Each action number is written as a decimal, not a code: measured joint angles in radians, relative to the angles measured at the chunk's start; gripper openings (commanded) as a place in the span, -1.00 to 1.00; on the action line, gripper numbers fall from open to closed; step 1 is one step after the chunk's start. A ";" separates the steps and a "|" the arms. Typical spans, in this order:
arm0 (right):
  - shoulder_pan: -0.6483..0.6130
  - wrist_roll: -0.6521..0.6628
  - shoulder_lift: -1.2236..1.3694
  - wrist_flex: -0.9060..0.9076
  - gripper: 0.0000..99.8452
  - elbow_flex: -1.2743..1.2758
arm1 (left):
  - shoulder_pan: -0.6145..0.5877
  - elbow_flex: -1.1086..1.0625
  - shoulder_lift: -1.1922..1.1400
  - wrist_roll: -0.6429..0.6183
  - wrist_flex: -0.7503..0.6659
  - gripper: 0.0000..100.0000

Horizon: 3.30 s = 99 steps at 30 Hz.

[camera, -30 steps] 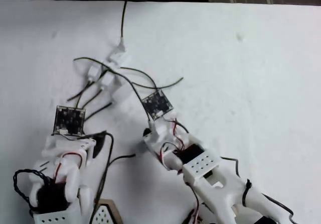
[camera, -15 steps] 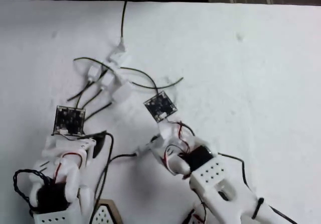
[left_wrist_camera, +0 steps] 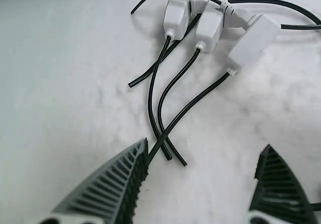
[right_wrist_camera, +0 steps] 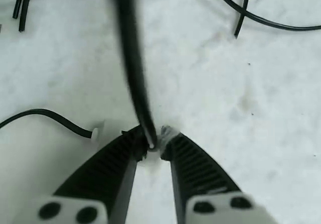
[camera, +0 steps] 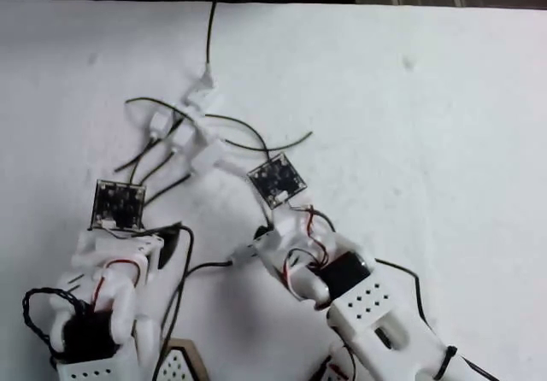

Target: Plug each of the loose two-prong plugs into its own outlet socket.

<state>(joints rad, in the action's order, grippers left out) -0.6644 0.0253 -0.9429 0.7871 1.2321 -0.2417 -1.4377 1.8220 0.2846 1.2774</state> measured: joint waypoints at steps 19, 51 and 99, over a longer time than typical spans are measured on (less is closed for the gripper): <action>-0.025 0.002 -0.020 -0.011 -0.97 0.089 | -0.002 -0.009 -0.002 0.000 0.000 -0.32; 0.114 0.002 -0.423 0.646 -0.91 -0.405 | 0.399 0.015 -0.002 0.124 0.064 -0.31; 0.526 0.002 -0.440 0.640 -0.91 -0.316 | 0.623 0.572 -1.547 0.181 -0.267 -0.32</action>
<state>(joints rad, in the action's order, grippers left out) -0.1381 0.0269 -1.3832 1.4270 0.9160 0.3813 -0.8654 0.2754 0.4657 1.0104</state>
